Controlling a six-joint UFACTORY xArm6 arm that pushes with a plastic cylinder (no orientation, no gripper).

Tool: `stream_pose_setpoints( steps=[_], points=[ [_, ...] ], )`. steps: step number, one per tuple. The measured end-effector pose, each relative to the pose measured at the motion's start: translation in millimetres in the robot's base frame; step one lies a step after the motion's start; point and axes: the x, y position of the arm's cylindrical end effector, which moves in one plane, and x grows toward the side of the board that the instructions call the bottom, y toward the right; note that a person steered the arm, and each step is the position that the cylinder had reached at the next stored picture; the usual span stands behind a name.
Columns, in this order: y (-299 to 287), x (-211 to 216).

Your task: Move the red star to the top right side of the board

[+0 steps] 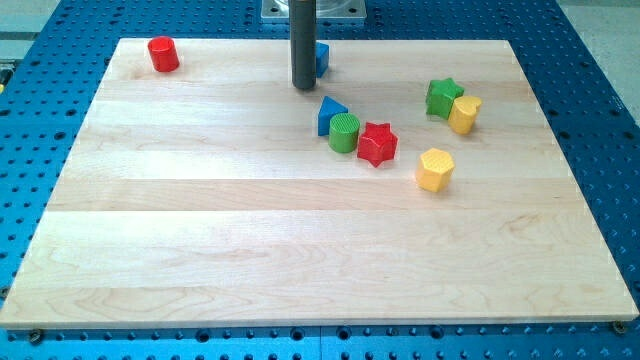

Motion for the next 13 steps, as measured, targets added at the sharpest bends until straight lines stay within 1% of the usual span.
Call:
stream_pose_setpoints(
  steps=[1,2,3,4,5,6,7,8,9,10,11,12,13],
  points=[
    [0,0],
    [13,-1],
    [67,37],
    [116,94],
    [172,129],
    [71,157],
    [56,158],
    [53,146],
    [114,96],
    [177,59],
    [186,52],
    [169,91],
    [120,86]
  ],
)
